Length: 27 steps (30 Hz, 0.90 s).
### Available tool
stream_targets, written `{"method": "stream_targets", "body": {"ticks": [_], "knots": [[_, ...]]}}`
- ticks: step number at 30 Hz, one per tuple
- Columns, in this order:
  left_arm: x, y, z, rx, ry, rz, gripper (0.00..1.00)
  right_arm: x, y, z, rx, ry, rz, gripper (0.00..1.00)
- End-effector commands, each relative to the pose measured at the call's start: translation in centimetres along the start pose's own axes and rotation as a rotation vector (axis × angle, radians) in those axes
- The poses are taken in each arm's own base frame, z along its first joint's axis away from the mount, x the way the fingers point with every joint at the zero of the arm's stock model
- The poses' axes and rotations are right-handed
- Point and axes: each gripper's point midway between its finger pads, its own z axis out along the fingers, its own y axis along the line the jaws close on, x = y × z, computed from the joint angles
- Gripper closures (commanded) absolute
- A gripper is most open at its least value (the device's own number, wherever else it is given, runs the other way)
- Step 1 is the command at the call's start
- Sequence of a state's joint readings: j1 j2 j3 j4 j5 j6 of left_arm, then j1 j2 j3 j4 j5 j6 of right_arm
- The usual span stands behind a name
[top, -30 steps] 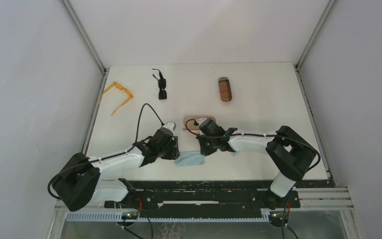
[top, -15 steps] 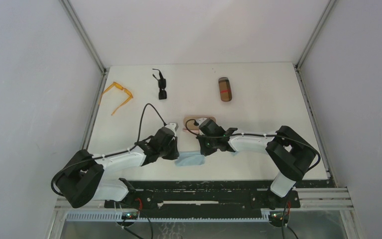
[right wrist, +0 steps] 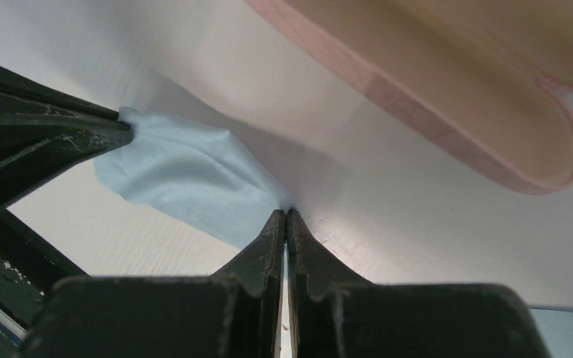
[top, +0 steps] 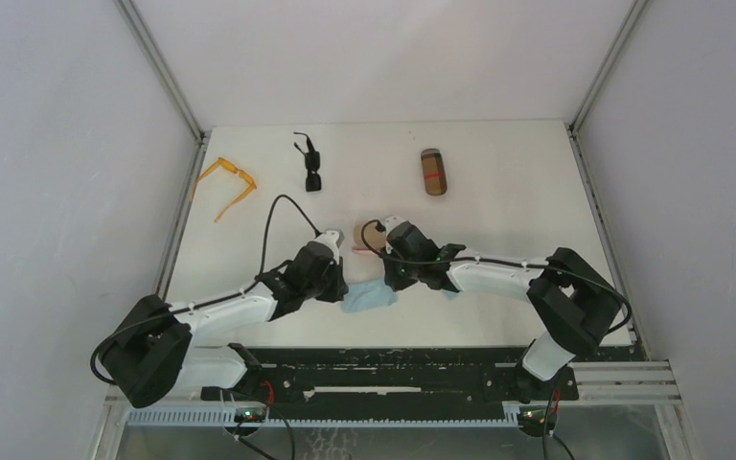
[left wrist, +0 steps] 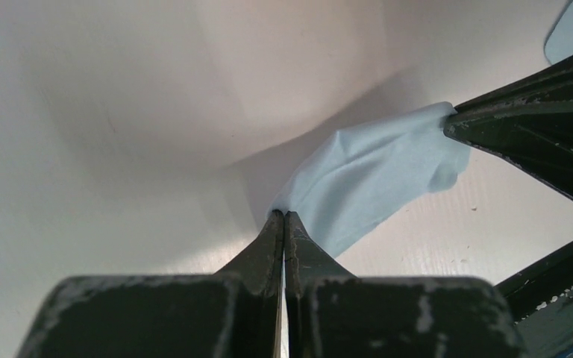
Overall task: Organize the sunglasses
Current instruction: Pick up the glasses cleaning cloth from the center of the board, then place the glasses cleaning cloth in the sunglasses case.
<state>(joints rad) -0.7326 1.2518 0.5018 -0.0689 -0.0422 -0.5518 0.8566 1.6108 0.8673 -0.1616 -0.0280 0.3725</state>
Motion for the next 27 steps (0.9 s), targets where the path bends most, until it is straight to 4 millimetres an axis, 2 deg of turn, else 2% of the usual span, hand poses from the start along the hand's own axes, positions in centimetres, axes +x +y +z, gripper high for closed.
{"method": "stream_targets", "body": {"ticks": [1, 19, 27], "knots": [[-5.1, -2.4, -0.9, 0.062, -0.145, 0.025, 1.0, -3.6, 0.1, -1.2, 0.007, -0.131, -0.001, 1.0], [-10.5, -4.4, -1.0, 0.105, -0.228, 0.041, 1.0, -6.3, -3.2, -3.4, 0.081, -0.222, 0.061, 1.0], [-12.7, -5.3, -0.4, 0.119, -0.239, 0.053, 1.0, -7.8, -5.1, -3.8, 0.096, -0.246, 0.09, 1.0]]}}
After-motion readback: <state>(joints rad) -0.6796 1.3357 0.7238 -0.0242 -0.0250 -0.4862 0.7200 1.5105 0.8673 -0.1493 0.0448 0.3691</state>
